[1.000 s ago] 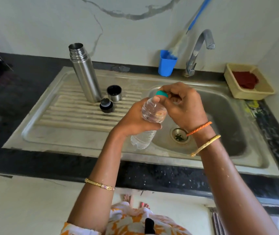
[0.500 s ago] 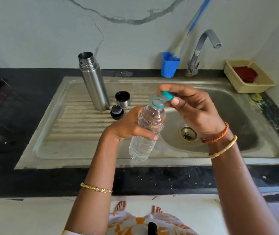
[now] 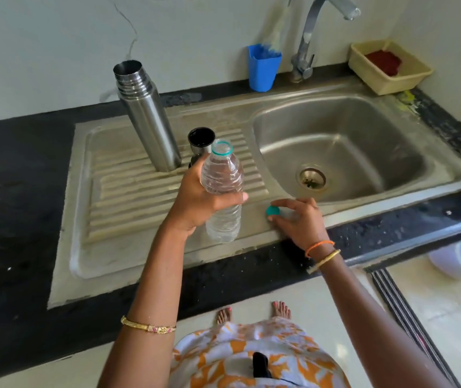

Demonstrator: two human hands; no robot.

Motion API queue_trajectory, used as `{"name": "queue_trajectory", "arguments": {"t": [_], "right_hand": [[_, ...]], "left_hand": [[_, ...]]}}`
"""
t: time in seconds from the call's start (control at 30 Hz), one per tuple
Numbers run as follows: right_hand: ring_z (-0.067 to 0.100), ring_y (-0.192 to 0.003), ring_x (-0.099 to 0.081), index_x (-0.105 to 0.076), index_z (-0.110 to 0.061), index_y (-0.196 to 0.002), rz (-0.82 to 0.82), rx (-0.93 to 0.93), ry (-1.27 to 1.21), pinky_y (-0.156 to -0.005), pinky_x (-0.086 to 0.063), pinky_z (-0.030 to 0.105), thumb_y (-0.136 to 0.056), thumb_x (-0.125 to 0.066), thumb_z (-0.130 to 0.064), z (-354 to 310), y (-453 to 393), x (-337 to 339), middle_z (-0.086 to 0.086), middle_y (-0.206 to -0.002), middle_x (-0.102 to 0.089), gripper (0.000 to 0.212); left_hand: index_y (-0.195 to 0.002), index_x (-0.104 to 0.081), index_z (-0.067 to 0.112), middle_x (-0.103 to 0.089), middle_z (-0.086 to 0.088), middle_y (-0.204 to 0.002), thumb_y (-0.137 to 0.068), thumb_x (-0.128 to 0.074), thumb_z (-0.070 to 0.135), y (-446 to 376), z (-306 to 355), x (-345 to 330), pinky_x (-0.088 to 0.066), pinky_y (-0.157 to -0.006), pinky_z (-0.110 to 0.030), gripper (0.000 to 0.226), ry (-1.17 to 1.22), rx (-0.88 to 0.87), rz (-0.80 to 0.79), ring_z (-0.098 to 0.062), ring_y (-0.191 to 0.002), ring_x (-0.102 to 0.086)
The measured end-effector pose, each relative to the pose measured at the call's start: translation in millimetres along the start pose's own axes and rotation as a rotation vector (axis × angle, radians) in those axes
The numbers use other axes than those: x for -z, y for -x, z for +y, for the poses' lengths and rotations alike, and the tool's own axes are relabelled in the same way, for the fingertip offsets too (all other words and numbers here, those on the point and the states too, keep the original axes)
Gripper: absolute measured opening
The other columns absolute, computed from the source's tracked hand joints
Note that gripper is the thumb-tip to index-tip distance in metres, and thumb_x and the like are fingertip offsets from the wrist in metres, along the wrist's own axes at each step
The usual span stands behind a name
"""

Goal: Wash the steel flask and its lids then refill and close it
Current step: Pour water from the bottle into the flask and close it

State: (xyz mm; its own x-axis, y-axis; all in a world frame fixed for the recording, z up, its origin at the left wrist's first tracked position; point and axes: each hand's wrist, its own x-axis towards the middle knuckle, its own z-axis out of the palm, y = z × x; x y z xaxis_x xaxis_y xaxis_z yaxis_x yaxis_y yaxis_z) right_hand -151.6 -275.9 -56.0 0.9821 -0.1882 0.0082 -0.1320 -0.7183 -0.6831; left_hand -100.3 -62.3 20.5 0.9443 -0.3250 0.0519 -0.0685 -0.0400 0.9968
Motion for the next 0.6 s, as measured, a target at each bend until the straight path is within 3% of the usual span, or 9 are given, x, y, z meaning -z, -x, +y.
{"name": "queue_trajectory", "arguments": {"t": [0.1,0.23,0.33,0.4,0.5,0.57,0.6], "right_hand": [[0.027,-0.109,-0.046,-0.069,-0.025,-0.111,0.035,-0.008,0.011,-0.093,-0.039,0.038,-0.078,-0.075,-0.027,-3.2,5.9,-11.8,-0.008,-0.093,-0.047,0.033],[0.023,-0.114,-0.044,-0.065,-0.027,-0.117,-0.058,-0.050,0.039,-0.097,-0.039,0.041,-0.081,-0.072,-0.029,-1.7,5.8,-10.3,-0.005,-0.103,-0.051,0.037],[0.021,-0.109,-0.056,-0.066,-0.024,-0.114,0.051,-0.061,-0.112,-0.092,-0.042,0.030,-0.082,-0.071,-0.024,-10.2,6.6,-3.0,0.000,-0.112,-0.064,0.033],[0.013,-0.108,-0.059,-0.066,-0.022,-0.113,0.102,0.032,-0.262,-0.090,-0.044,0.026,-0.083,-0.070,-0.015,-27.9,6.7,6.3,-0.006,-0.114,-0.066,0.031],[0.003,-0.116,-0.055,-0.056,-0.029,-0.117,-0.141,0.186,-0.363,-0.097,-0.046,0.028,-0.076,-0.066,-0.009,-61.9,4.9,19.3,-0.012,-0.121,-0.060,0.047],[0.004,-0.121,-0.051,-0.045,-0.023,-0.126,-0.318,0.255,-0.330,-0.102,-0.042,0.029,-0.073,-0.068,-0.007,-80.3,2.7,15.9,-0.012,-0.125,-0.054,0.059],[0.008,-0.121,-0.051,-0.040,-0.017,-0.130,-0.328,0.294,-0.318,-0.103,-0.042,0.031,-0.073,-0.071,-0.008,-86.5,1.2,10.0,-0.008,-0.126,-0.054,0.066]], "left_hand": [[-0.103,-0.059,0.005,-0.066,-0.001,-0.088,-0.053,-0.086,0.006,1.9,-4.7,0.6,-0.051,-0.075,-0.026,0.056,-0.002,0.011,0.020,-0.014,-0.080,-0.065],[-0.101,-0.058,0.005,-0.066,0.000,-0.087,-0.051,-0.086,0.012,4.2,-6.4,3.4,-0.051,-0.076,-0.029,0.057,0.012,0.004,0.027,-0.015,-0.079,-0.065],[-0.098,-0.059,0.009,-0.066,0.003,-0.084,-0.053,-0.085,0.009,5.9,-8.4,4.8,-0.050,-0.073,-0.025,0.053,-0.007,0.012,0.024,-0.012,-0.077,-0.065],[-0.098,-0.058,0.010,-0.066,0.005,-0.083,-0.054,-0.084,0.007,6.2,-7.9,6.2,-0.049,-0.072,-0.022,0.051,-0.020,0.014,0.027,-0.010,-0.076,-0.065],[-0.102,-0.059,0.006,-0.068,0.001,-0.087,-0.055,-0.084,0.008,5.5,-4.8,4.3,-0.051,-0.072,-0.020,0.053,-0.023,0.010,0.045,-0.010,-0.078,-0.067],[-0.106,-0.060,0.004,-0.071,-0.004,-0.093,-0.056,-0.082,0.006,3.2,-1.2,1.9,-0.054,-0.074,-0.023,0.054,0.000,0.008,0.061,-0.013,-0.082,-0.069],[-0.107,-0.060,0.003,-0.072,-0.007,-0.097,-0.057,-0.082,0.004,1.5,1.2,0.4,-0.055,-0.075,-0.025,0.055,0.014,0.006,0.067,-0.015,-0.085,-0.070]]}}
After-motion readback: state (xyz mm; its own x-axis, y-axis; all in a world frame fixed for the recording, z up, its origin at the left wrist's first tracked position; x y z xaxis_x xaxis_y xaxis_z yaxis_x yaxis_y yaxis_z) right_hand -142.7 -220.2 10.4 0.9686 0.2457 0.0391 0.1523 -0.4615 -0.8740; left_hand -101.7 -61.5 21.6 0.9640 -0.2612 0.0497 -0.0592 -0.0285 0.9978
